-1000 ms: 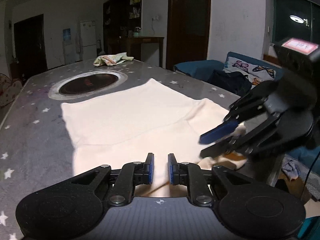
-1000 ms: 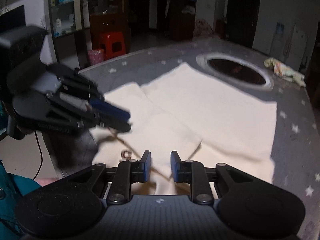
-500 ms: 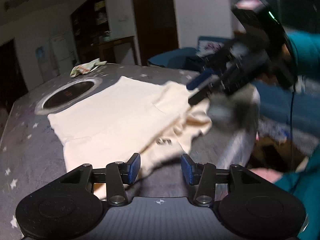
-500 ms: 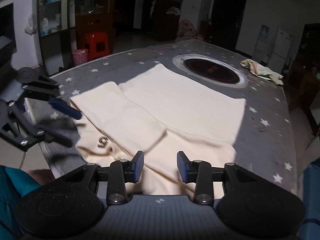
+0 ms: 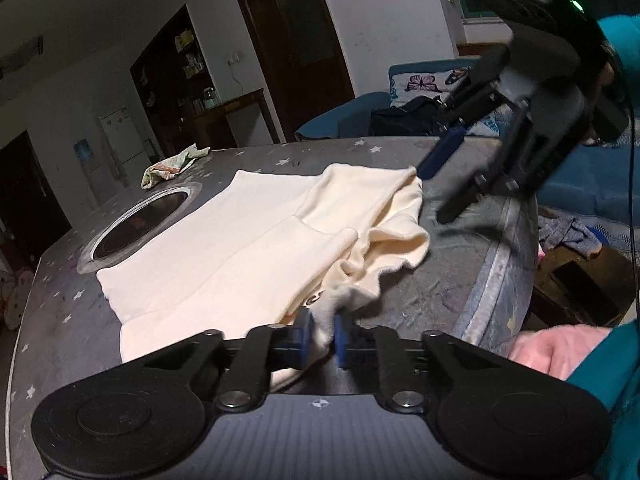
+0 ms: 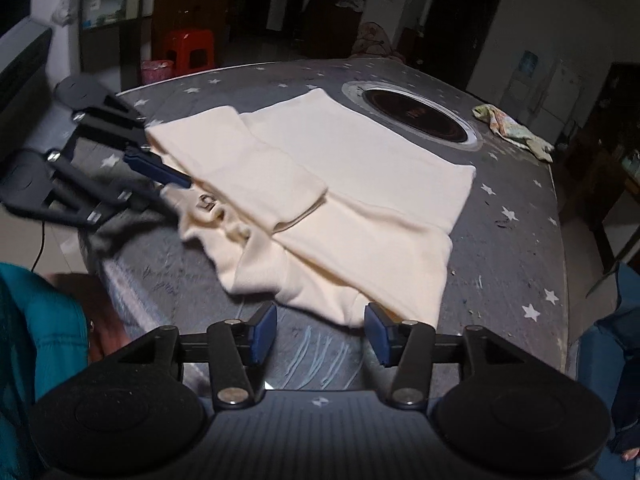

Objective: Fold clothes
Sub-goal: 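Grasp the hem with the left gripper while the right gripper lifts the hem upward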

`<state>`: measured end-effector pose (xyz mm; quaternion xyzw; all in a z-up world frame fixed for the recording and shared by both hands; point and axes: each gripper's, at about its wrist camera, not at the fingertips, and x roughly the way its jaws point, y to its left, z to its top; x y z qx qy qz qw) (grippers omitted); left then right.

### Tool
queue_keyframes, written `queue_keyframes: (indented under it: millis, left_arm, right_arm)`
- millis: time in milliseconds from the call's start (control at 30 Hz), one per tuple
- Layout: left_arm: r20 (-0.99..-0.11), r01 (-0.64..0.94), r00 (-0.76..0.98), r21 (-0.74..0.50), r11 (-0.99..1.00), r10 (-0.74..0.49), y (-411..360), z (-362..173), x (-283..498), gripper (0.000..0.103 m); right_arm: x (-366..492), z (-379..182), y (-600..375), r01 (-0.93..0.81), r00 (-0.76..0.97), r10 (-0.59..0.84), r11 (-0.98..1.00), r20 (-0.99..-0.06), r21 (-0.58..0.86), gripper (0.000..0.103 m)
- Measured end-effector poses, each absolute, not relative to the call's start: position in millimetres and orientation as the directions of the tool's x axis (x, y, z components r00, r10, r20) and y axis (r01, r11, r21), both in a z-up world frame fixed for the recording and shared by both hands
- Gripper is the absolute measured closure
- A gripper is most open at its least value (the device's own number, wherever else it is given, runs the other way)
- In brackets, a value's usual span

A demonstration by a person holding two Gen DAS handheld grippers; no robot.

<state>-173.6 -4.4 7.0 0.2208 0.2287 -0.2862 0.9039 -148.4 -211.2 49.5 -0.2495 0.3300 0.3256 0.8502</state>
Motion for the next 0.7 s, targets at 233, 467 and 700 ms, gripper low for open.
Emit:
queue_keyframes:
  millis: [233, 467, 700]
  left_arm:
    - [-0.505, 0.582, 0.737, 0.135, 0.802, -0.450, 12, 32, -147, 0.095]
    - [-0.513, 0.588, 0.716, 0.075, 0.806, -0.474, 16, 35, -127, 0.095]
    - [-0.522, 0.595, 0.713, 0.097, 0.798, -0.468, 24, 25, -138, 0.086]
  right_arm:
    - [-160, 38, -200, -0.763, 0.586, 0.425, 0.577, -0.691, -0.292, 0.050]
    - [-145, 32, -189, -0.771, 0.591, 0.489, 0.577, -0.642, -0.270, 0.050]
    - [-120, 32, -185, -0.789, 0.523, 0.546, 0.600, -0.654, -0.130, 0.084]
